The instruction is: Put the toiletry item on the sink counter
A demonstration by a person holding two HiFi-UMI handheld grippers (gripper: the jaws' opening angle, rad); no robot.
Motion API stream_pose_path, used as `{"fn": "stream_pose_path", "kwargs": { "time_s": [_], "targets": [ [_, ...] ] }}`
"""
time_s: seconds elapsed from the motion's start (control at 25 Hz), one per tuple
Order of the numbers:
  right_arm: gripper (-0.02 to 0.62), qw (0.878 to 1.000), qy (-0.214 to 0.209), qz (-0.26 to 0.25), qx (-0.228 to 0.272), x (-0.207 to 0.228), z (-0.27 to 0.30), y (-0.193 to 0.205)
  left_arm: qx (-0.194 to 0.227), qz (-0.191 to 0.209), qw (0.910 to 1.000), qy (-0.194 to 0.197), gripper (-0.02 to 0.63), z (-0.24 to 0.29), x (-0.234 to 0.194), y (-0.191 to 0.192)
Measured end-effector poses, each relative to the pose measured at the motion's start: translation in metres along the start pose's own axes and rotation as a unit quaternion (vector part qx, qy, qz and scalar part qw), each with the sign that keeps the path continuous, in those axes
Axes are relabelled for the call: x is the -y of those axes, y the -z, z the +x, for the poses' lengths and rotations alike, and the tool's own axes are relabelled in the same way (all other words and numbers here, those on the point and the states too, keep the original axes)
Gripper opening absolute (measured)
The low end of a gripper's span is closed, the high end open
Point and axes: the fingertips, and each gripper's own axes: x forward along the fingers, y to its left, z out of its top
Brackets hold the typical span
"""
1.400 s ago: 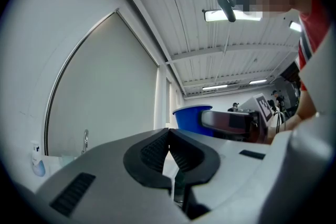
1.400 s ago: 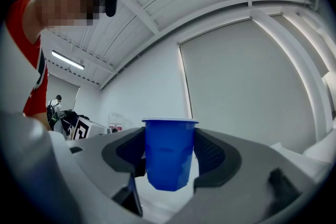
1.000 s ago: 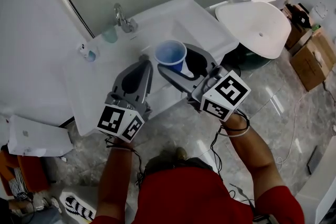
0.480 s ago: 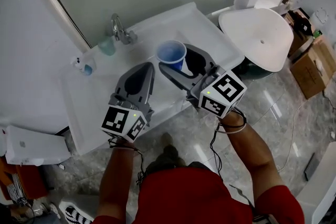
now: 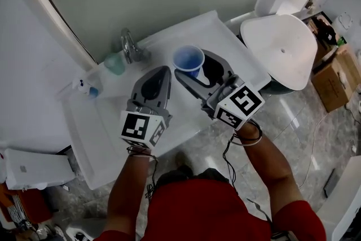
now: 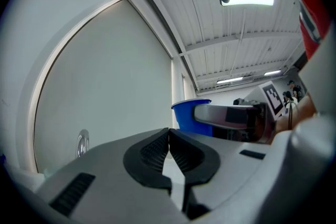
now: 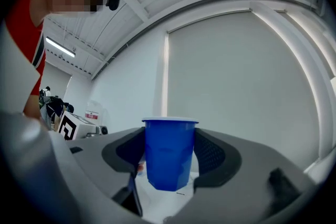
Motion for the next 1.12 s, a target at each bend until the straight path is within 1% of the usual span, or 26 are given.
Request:
{"fn": "stream_pose_path", "kwargs": {
  "time_s": [0.16, 0.44, 0.68, 0.8, 1.0, 1.12],
  "targets": [
    [0.288, 1.0, 0.013, 0.001, -0.004, 0.022, 0.019, 0.008, -0.006, 0.01, 0.9997, -0.022, 0.017, 0.019, -0.021, 0.011],
    [0.288, 0.999, 0.027, 0.014, -0.017, 0.062, 0.042, 0.037, -0.013, 0.009, 0.9987, -0.049, 0.017, 0.05, -0.044, 0.03],
    [0.288, 0.999, 0.024, 0.02, -0.037, 0.094, 0.06, 0.067, -0.021, 0.002, 0.9962, -0.084, 0.017, 0.075, -0.063, 0.054],
    [0.288, 0.999, 0.02, 0.018, -0.041, 0.111, 0.071, 0.079, -0.03, 0.006, 0.9939, -0.106, 0.017, 0.087, -0.073, 0.066],
    [0.288, 0.998, 0.012, 0.014, -0.056, 0.13, 0.09, 0.105, -0.048, 0.004, 0.9867, -0.156, 0.017, 0.097, -0.092, 0.087],
    [0.288, 0.997, 0.011, 0.021, -0.069, 0.143, 0.101, 0.126, -0.058, 0.003, 0.9835, -0.171, 0.017, 0.104, -0.098, 0.1]
  ]
}}
